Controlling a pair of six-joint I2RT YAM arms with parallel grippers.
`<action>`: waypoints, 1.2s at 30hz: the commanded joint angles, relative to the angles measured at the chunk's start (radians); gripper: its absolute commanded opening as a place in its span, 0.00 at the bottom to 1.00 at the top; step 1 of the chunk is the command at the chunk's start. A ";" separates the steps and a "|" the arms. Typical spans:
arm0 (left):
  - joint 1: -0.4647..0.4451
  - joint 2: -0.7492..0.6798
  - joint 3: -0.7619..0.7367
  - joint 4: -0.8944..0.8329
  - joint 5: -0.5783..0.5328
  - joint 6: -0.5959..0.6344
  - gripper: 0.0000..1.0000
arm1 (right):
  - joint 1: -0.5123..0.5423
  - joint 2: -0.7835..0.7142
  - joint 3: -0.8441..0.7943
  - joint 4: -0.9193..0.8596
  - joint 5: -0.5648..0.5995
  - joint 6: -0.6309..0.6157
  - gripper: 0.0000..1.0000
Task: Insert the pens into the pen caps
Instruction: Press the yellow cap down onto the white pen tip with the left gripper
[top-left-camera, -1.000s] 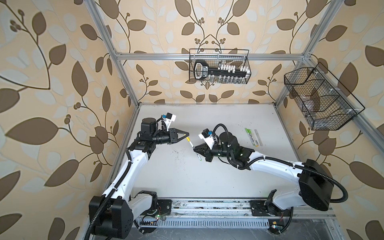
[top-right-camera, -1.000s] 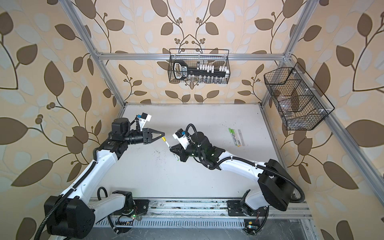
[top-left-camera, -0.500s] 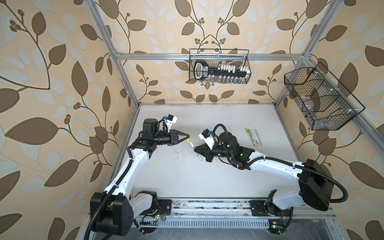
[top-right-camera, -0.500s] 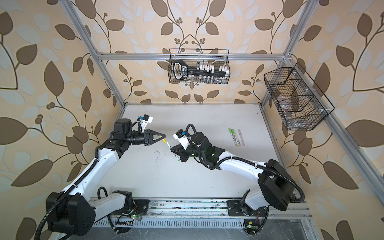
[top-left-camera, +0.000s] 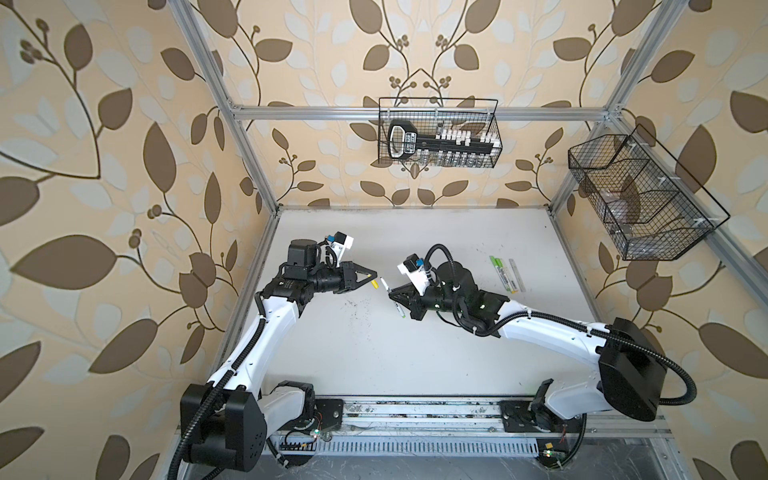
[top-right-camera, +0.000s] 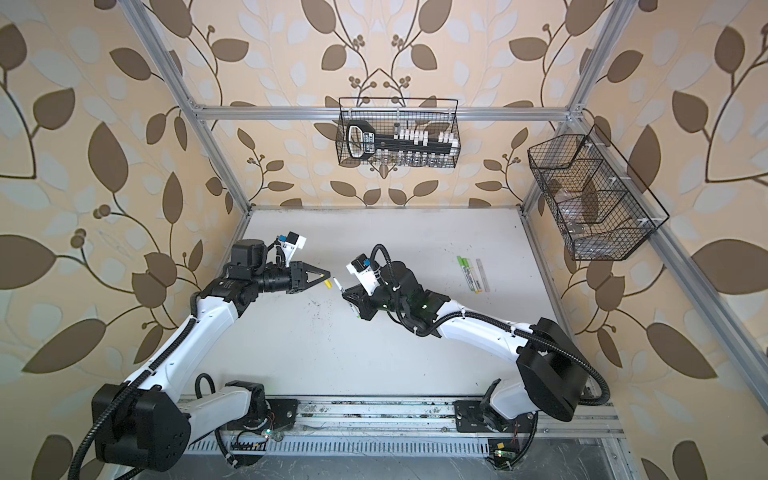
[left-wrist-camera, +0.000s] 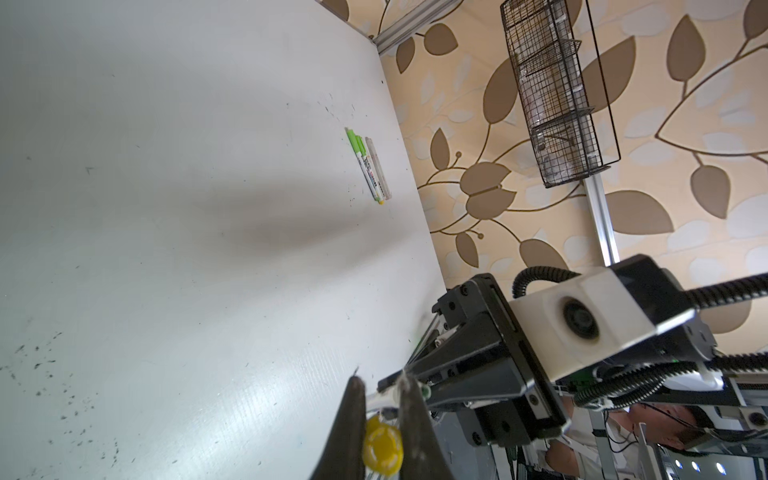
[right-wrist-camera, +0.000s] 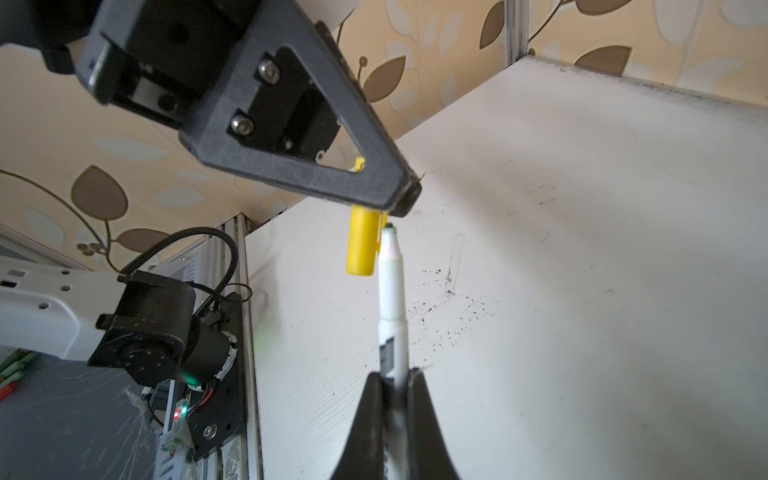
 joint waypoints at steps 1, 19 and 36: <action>-0.005 -0.075 0.040 -0.004 -0.034 0.021 0.00 | 0.009 0.002 0.032 -0.067 0.074 0.004 0.05; 0.023 -0.109 0.027 0.022 0.028 0.020 0.00 | 0.030 -0.038 0.039 -0.129 -0.065 -0.107 0.05; 0.040 -0.058 0.014 0.107 0.143 -0.032 0.00 | 0.009 -0.065 0.033 -0.169 -0.116 -0.168 0.04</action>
